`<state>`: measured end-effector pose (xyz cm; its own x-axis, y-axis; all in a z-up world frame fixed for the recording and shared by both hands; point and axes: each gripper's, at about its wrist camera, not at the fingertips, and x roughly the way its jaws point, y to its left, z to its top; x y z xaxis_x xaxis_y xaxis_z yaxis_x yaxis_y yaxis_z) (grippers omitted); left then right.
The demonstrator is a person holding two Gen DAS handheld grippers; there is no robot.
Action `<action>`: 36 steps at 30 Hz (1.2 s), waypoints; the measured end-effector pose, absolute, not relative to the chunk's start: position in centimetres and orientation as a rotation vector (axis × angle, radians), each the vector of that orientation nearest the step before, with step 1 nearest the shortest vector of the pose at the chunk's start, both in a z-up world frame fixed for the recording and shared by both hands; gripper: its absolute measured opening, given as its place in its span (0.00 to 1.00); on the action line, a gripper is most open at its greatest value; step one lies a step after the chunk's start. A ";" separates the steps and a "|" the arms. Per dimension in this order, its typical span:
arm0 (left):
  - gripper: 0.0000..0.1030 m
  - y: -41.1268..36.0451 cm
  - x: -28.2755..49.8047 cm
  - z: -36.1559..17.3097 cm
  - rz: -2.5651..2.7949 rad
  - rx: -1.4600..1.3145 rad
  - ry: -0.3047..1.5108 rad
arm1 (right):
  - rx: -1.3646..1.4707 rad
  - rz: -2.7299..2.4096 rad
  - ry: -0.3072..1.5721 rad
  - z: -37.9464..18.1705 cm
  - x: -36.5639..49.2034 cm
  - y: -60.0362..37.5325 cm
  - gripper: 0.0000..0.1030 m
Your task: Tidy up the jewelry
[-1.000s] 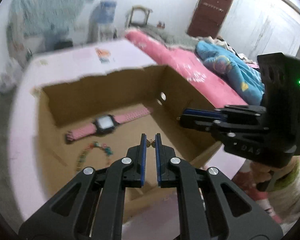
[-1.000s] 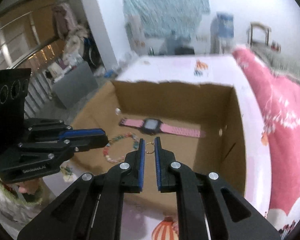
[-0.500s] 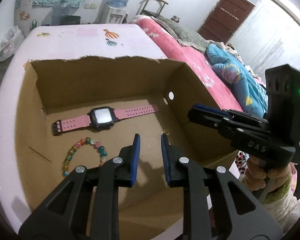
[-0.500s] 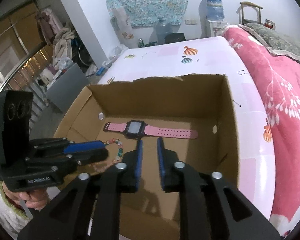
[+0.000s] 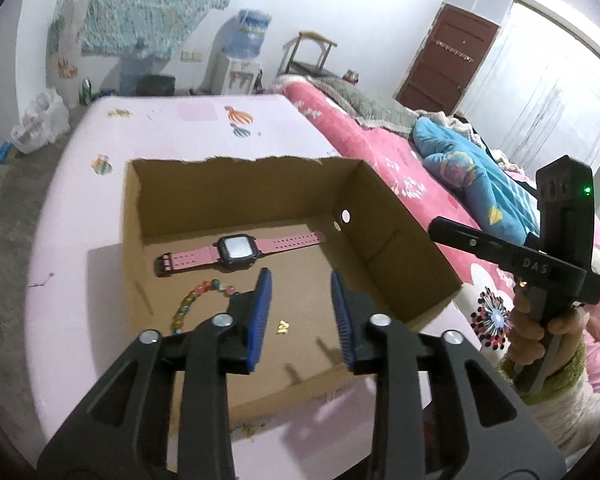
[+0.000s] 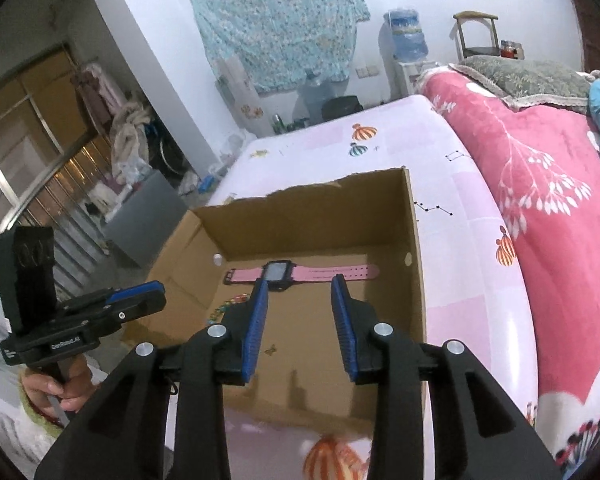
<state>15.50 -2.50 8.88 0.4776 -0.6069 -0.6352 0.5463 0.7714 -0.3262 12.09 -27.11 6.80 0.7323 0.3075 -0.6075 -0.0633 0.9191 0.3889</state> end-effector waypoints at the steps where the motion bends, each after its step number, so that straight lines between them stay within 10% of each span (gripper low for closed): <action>1: 0.34 -2.2 15.0 9.0 -0.702 -0.075 0.797 | 0.357 0.214 0.717 6.9 11.6 -26.9 0.36; 15: 0.57 4.0 7.0 6.1 -0.616 0.008 0.787 | 0.284 0.396 0.691 4.9 4.3 -21.3 0.52; 29: 0.56 2.0 5.8 -0.6 -0.583 0.073 0.879 | 0.340 0.348 0.896 -3.6 4.5 -18.3 0.52; 36: 0.35 -0.3 7.3 -2.4 -0.600 0.162 0.885 | 0.331 0.334 0.898 -3.7 5.0 -18.2 0.52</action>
<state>7.27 -0.28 -2.40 0.4820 -0.4251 -0.7662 0.5550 0.8247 -0.1084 4.99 -18.19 -3.70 0.5791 0.4160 -0.7012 -0.1435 0.8986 0.4146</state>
